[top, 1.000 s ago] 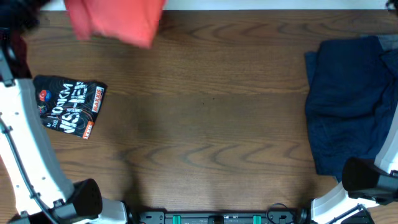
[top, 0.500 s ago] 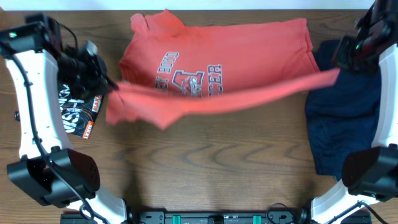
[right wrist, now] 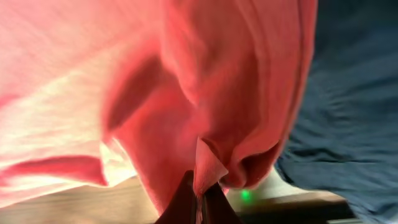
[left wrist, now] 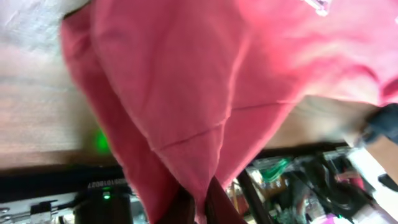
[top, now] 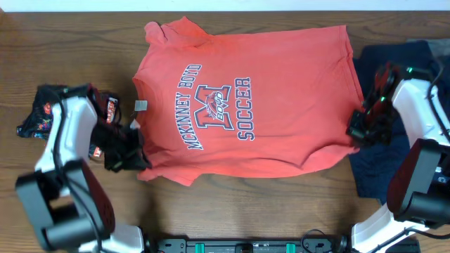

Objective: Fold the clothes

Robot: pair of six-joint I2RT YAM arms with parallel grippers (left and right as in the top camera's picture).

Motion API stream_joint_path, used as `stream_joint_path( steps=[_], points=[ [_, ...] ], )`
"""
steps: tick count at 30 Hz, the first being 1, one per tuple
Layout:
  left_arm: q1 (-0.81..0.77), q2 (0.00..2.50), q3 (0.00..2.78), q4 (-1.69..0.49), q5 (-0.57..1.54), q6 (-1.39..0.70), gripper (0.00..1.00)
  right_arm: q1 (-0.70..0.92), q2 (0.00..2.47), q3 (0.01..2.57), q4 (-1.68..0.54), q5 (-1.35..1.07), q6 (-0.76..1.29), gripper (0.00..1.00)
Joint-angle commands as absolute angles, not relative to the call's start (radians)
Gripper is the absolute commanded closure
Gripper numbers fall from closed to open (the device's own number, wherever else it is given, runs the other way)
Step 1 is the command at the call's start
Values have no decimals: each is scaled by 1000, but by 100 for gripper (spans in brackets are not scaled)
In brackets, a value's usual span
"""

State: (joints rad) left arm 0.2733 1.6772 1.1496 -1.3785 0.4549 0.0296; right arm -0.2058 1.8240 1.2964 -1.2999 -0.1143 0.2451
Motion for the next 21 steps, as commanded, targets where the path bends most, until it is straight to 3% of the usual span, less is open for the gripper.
stream_joint_path(
  steps=[1,10,21],
  points=[
    [292,1563,1097,-1358,391,-21,94,-223,1728,1219,-1267,-146,275,99],
    [354,1312,1047,-1362,390,-36,94,-244,1499,1156,-1236,-37,355,99],
    [379,1300,1047,-1048,427,-215,94,-241,1537,1155,-1063,-38,351,99]
  ],
)
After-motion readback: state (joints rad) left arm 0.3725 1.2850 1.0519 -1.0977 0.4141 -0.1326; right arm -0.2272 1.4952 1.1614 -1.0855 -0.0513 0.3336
